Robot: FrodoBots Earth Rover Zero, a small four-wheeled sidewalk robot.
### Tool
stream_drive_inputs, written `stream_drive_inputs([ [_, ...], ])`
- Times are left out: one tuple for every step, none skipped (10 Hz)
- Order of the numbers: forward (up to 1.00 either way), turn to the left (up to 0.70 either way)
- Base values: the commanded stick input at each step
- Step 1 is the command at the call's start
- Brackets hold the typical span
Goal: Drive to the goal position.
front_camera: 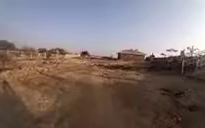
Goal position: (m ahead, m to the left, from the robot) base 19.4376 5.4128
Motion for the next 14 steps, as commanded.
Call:
stream_drive_inputs([
  [0.70,0.00],
  [0.70,0.00],
  [0.70,0.00],
  [0.70,0.00],
  [0.70,0.00],
  [0.70,0.02],
  [0.70,0.25],
  [0.70,0.30],
  [0.70,0.02],
  [0.70,0.00],
  [0.70,0.00],
  [0.70,0.11],
  [0.70,0.35],
  [0.70,0.10],
])
